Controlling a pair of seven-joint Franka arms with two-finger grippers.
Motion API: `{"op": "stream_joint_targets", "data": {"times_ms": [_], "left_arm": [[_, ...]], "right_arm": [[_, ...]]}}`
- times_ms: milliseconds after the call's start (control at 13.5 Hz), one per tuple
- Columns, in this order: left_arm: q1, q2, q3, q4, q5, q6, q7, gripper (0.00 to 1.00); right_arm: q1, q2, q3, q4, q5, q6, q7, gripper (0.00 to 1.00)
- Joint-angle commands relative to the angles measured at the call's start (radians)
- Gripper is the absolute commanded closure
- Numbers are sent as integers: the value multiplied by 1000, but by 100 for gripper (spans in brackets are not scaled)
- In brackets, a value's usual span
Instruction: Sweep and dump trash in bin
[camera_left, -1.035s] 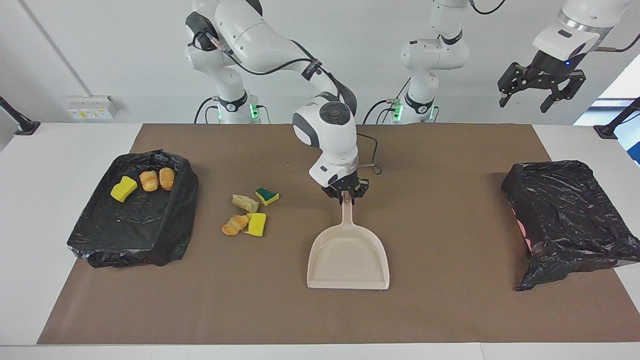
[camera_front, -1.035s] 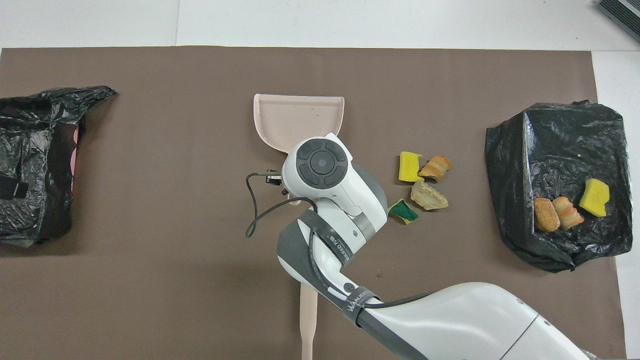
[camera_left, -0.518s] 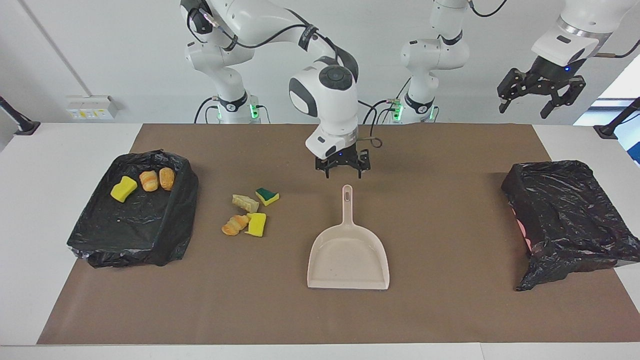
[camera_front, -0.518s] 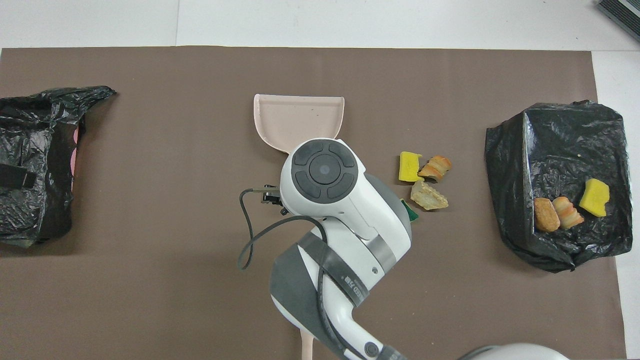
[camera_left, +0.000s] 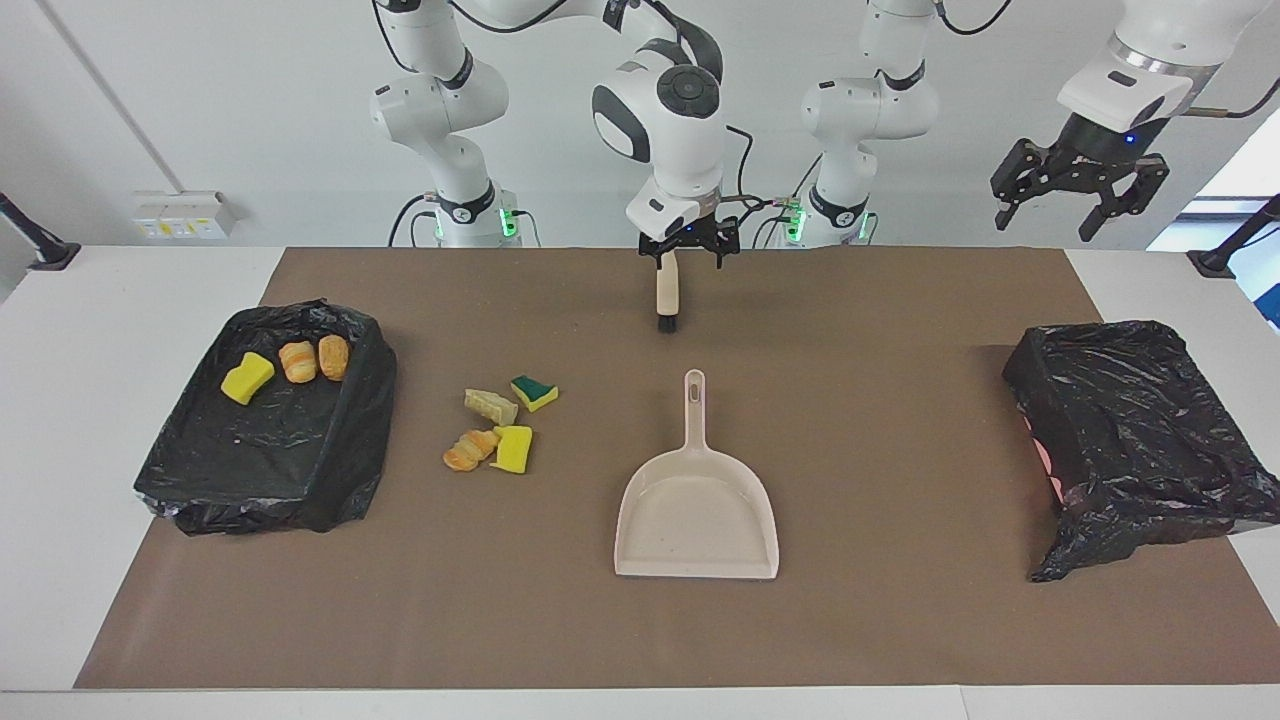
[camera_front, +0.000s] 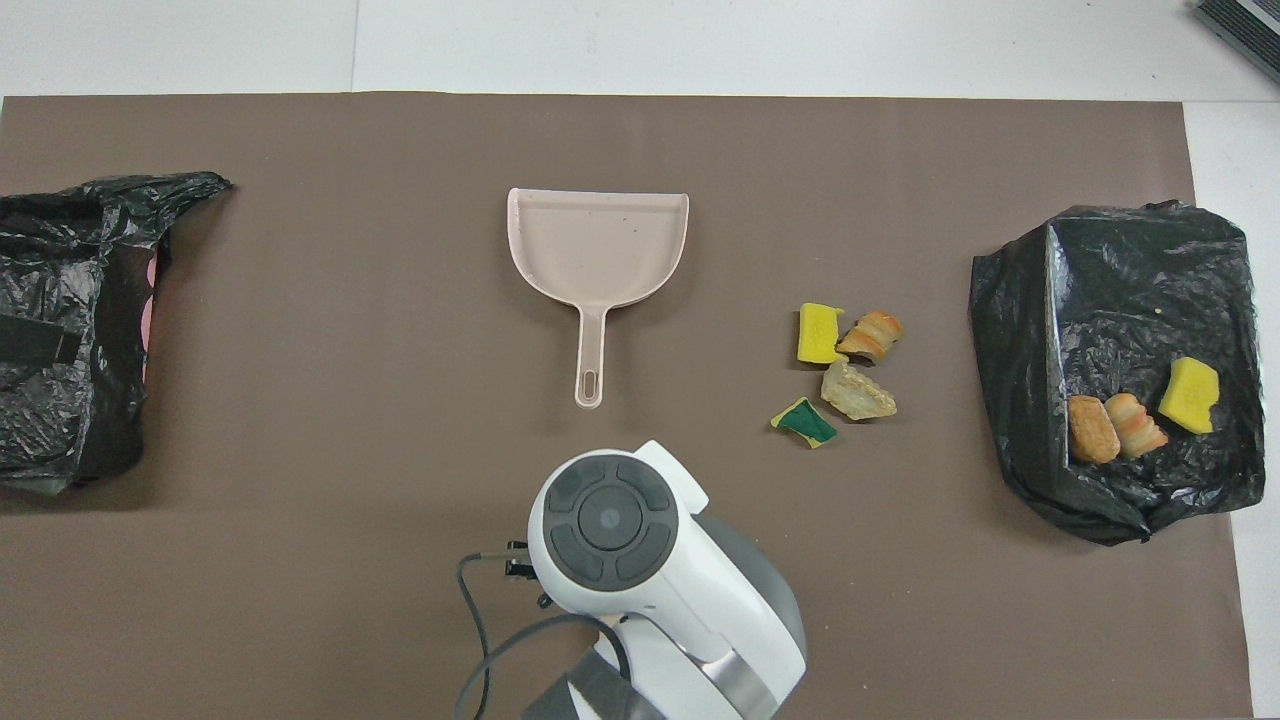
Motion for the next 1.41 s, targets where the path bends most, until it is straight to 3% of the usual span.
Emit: {"op": "stream_joint_targets", "data": {"times_ms": [0, 444, 740, 887, 1035, 1109, 1257, 1331], "left_arm": [[-44, 61, -8, 2, 5, 49, -14, 0], [-239, 204, -7, 5, 12, 220, -250, 0], [-364, 287, -9, 2, 14, 314, -437, 0], [-441, 365, -7, 7, 18, 362, -543, 0], [-472, 394, -9, -7, 15, 464, -597, 0], [-498, 417, -9, -24, 14, 492, -618, 0], [-529, 442, -9, -71, 9, 561, -644, 0], [-532, 440, -10, -107, 9, 598, -646, 0]], "right_arm": [[48, -131, -4, -213, 85, 69, -10, 0], [173, -214, -4, -462, 212, 288, 26, 0], [248, -245, -4, -565, 251, 382, 62, 0], [254, -268, -4, -594, 251, 384, 63, 0], [265, -280, -4, -606, 251, 385, 63, 0], [271, -282, -4, -611, 251, 385, 63, 3], [271, -279, -4, -611, 251, 403, 63, 38], [271, -273, -4, -611, 251, 416, 66, 41]]}}
